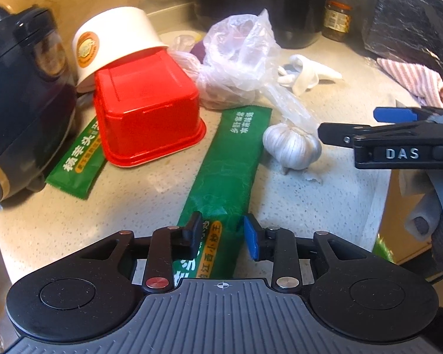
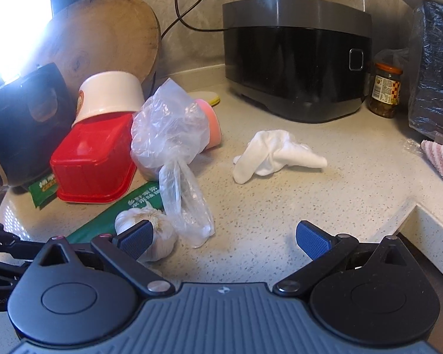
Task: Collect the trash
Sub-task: 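Close the right tool on the garlic bulb while the left tool hovers over the green packet, then grasp the long green packet with the left tool while the right tool holds the garlic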
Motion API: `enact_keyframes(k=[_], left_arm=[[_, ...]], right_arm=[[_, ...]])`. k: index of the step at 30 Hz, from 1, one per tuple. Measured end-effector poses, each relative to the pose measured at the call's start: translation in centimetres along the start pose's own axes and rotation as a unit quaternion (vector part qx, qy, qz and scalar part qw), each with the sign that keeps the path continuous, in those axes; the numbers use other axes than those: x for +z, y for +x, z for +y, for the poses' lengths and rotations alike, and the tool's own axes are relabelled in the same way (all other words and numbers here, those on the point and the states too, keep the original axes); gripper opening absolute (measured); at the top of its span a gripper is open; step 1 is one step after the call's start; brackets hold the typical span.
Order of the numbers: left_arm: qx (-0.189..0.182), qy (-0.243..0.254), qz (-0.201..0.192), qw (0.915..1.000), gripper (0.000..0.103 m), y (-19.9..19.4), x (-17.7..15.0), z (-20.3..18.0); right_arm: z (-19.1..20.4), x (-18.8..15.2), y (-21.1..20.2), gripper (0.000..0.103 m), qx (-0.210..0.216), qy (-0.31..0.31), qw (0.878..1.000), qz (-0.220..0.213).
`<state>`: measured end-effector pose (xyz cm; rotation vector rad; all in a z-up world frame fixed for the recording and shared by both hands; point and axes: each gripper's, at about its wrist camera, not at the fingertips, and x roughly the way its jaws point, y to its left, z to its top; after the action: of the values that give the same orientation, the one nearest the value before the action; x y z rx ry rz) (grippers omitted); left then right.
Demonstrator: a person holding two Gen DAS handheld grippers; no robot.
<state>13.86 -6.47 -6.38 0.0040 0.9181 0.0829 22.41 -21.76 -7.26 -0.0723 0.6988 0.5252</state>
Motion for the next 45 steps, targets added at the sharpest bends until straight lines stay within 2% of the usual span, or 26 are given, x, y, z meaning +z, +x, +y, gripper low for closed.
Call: enact_keyframes(k=[6, 10, 16, 20, 24, 28, 32, 35, 38, 42, 43, 45], left_arm=[[0.008, 0.040, -0.009, 0.9991, 0.043, 0.2, -0.4, -1.0], [0.008, 0.043, -0.010, 0.9990, 0.050, 0.4, -0.4, -1.3], [0.008, 0.019, -0.013, 0.9997, 0.047, 0.0, -0.1, -0.9], [0.026, 0.016, -0.044, 0.9986, 0.047, -0.4, 0.9, -0.7], [0.035, 0.026, -0.026, 0.9987, 0.050, 1.1, 1.5, -0.6], [0.058, 0.029, -0.050, 0.9966, 0.051, 1.6, 1.3, -0.2], [0.042, 0.010, -0.056, 0.9975, 0.050, 2.1, 1.2, 1.0], [0.034, 0.022, -0.050, 0.9979, 0.048, 2.0, 1.0, 1.1], [0.042, 0.033, -0.041, 0.9977, 0.040, 1.4, 0.6, 0.8], [0.061, 0.048, -0.024, 0.9967, 0.027, 0.2, 0.0, 0.2], [0.057, 0.049, -0.026, 0.9968, 0.021, -0.4, -0.1, 0.1], [0.044, 0.047, -0.034, 0.9974, 0.022, -0.9, 0.1, 0.3]], right_arm=[[0.2, 0.3, 0.5, 0.103, -0.010, 0.007, 1.000, 0.021], [0.2, 0.2, 0.3, 0.102, -0.007, 0.010, 1.000, 0.022], [-0.1, 0.0, -0.1, 0.102, -0.002, 0.011, 1.000, 0.017], [-0.7, 0.2, -0.5, 0.102, 0.000, 0.021, 1.000, 0.008], [-0.5, 0.3, -0.8, 0.102, 0.027, 0.024, 0.999, 0.000], [0.8, 0.0, -1.0, 0.101, 0.057, 0.002, 0.998, -0.004], [2.0, 0.3, 0.3, 0.089, 0.082, -0.007, 0.997, 0.004], [2.4, 0.7, 2.0, 0.075, 0.100, 0.009, 0.995, 0.022], [3.1, 0.7, 3.0, 0.053, 0.125, 0.015, 0.991, 0.043], [4.4, 0.3, 3.1, 0.051, 0.119, -0.010, 0.991, 0.051], [4.5, 0.3, 3.0, 0.051, 0.119, -0.013, 0.991, 0.052], [4.4, 0.2, 2.8, 0.051, 0.121, -0.013, 0.991, 0.053]])
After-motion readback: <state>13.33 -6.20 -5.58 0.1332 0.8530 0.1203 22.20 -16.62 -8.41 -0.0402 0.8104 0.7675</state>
